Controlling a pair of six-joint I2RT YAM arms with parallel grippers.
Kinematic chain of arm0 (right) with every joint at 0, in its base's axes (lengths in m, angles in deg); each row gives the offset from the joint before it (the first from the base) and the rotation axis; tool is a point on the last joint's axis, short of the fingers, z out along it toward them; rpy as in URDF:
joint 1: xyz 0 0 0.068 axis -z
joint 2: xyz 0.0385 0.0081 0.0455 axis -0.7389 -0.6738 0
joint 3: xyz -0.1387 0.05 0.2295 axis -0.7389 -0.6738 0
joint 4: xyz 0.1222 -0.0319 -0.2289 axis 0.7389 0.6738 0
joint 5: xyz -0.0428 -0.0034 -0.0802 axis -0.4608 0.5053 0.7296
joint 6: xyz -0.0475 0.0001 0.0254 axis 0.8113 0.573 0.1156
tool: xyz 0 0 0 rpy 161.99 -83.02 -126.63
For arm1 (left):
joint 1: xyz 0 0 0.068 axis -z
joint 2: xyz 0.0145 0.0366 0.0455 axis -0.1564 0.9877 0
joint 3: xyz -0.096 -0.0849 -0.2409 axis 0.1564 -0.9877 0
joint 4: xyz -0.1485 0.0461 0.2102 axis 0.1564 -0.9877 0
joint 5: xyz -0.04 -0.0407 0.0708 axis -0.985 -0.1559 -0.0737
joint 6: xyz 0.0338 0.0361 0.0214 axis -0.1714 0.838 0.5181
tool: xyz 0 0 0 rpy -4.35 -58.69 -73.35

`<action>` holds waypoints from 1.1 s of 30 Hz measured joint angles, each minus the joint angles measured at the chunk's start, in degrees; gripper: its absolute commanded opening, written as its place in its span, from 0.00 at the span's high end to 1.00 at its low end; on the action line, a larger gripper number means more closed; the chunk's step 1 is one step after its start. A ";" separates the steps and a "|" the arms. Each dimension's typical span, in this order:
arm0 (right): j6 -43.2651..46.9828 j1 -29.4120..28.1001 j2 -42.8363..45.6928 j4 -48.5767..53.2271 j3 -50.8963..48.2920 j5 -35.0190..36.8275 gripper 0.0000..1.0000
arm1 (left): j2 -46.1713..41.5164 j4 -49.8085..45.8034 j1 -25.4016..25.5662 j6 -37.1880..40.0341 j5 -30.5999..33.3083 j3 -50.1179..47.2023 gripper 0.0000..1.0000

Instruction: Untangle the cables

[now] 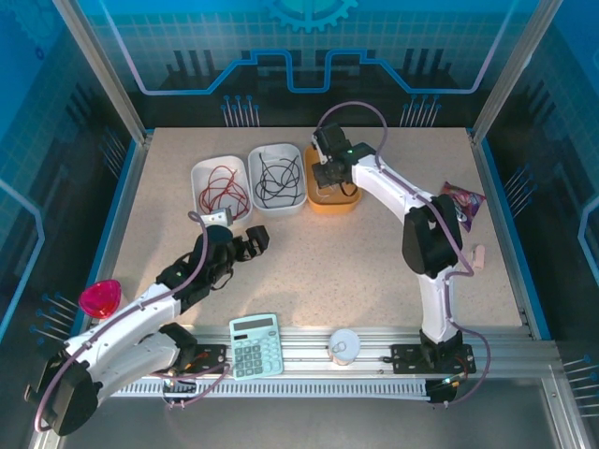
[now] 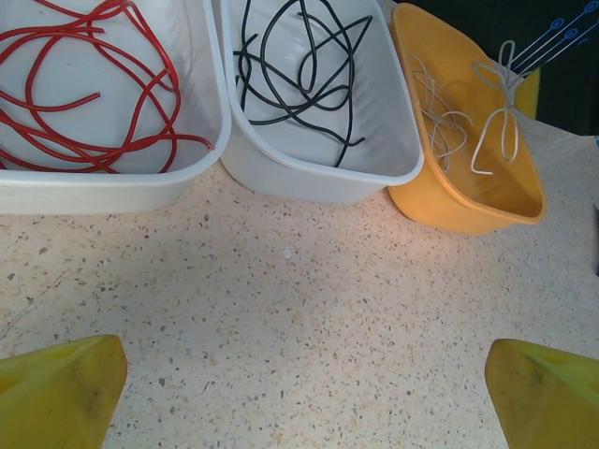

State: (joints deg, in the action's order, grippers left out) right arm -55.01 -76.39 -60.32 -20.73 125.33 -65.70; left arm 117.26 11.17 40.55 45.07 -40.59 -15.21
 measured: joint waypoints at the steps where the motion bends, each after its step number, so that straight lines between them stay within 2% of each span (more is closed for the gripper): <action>1: 0.13 0.04 -0.72 0.26 0.81 -0.02 0.91 | -0.07 -0.09 0.00 0.00 0.13 0.00 0.01; 10: 0.81 0.42 -6.05 2.01 6.08 0.00 0.88 | -0.13 -0.31 -0.02 0.02 0.17 0.00 0.01; 17: 1.64 0.72 -8.50 3.54 8.09 0.22 0.79 | -0.17 -0.42 -0.07 0.22 0.55 0.00 0.01; 24: 2.29 0.72 -9.01 4.85 8.68 1.51 0.74 | -0.17 -0.50 -0.07 0.35 0.59 0.00 0.01; 28: 2.54 0.72 -8.00 4.76 7.58 1.81 0.64 | -0.17 -0.55 -0.07 0.42 0.94 0.00 0.01; 33: 2.29 0.72 -0.37 3.91 0.42 3.19 0.39 | -1.14 -1.73 -0.07 1.03 1.73 0.00 0.01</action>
State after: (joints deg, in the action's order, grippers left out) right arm -52.72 -75.67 -60.69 -16.82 125.74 -62.51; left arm 116.12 9.45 40.48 46.10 -38.86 -15.21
